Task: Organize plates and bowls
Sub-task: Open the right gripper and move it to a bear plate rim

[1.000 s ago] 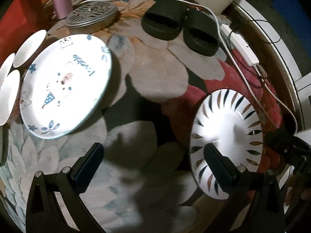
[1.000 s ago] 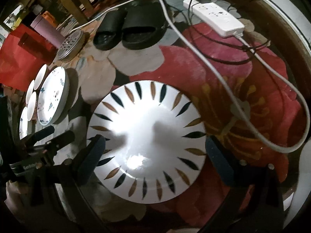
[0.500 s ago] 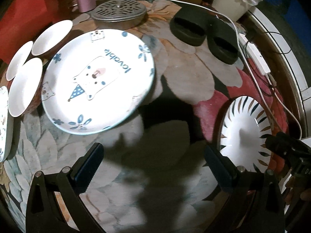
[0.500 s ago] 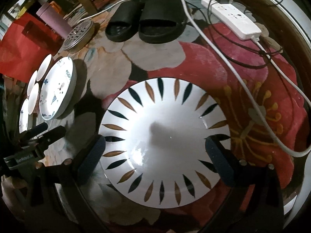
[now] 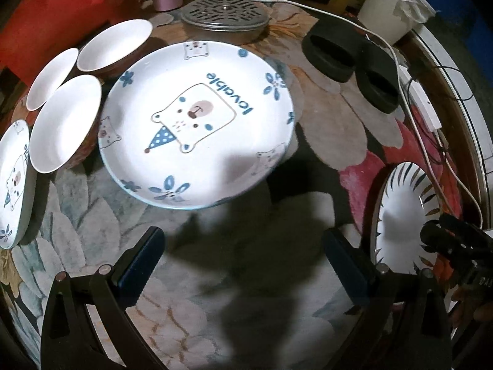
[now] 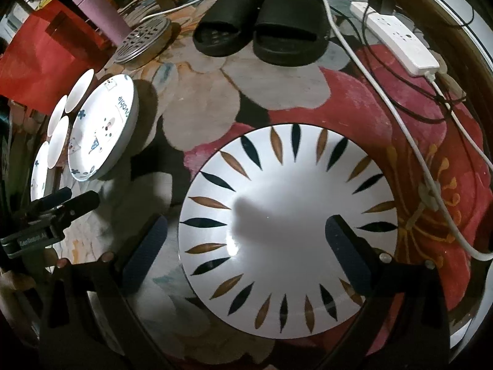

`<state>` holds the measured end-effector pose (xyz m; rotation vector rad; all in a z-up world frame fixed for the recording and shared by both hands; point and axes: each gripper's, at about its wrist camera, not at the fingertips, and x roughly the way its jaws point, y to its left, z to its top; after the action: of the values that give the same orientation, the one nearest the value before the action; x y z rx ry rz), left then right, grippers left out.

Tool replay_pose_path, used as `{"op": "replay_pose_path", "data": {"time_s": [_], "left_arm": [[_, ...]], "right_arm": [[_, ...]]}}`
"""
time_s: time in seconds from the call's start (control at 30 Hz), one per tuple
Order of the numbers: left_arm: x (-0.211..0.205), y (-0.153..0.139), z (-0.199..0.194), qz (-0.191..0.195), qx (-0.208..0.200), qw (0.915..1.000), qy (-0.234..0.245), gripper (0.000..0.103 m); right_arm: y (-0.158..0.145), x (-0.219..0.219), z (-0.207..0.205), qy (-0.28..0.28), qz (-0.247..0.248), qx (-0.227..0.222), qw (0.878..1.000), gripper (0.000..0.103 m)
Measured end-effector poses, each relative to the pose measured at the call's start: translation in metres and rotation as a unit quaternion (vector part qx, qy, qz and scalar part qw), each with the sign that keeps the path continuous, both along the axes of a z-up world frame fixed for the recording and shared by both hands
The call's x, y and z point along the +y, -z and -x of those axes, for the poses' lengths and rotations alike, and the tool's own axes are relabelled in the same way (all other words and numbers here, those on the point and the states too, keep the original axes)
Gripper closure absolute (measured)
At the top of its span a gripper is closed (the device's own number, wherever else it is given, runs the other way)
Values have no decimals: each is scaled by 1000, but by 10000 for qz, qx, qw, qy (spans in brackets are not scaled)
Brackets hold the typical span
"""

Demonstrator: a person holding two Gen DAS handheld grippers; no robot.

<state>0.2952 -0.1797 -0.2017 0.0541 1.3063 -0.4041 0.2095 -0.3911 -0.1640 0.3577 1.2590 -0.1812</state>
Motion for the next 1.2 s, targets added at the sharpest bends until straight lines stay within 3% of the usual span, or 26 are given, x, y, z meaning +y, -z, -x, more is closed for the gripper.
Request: {"op": "replay_pose_path", "data": {"time_s": [0.43, 0.93, 1.0, 1.13, 1.2], "left_arm": [[27, 6, -12, 4, 115, 9995, -280, 1], [91, 22, -56, 222, 307, 9896, -1385, 1], [96, 26, -61, 262, 337, 9877, -1504, 3], [101, 34, -71, 357, 467, 9843, -1664, 19], [101, 37, -74, 437, 502, 9832, -1698, 25]], "right_arm": [[3, 27, -27, -472, 103, -10, 9988, 0], [18, 76, -129, -1145, -82, -57, 9934, 2], [21, 79, -145, -1103, -177, -92, 9937, 6], [32, 80, -170, -880, -333, 24, 9956, 24], [40, 81, -179, -810, -381, 141, 9959, 41]]}}
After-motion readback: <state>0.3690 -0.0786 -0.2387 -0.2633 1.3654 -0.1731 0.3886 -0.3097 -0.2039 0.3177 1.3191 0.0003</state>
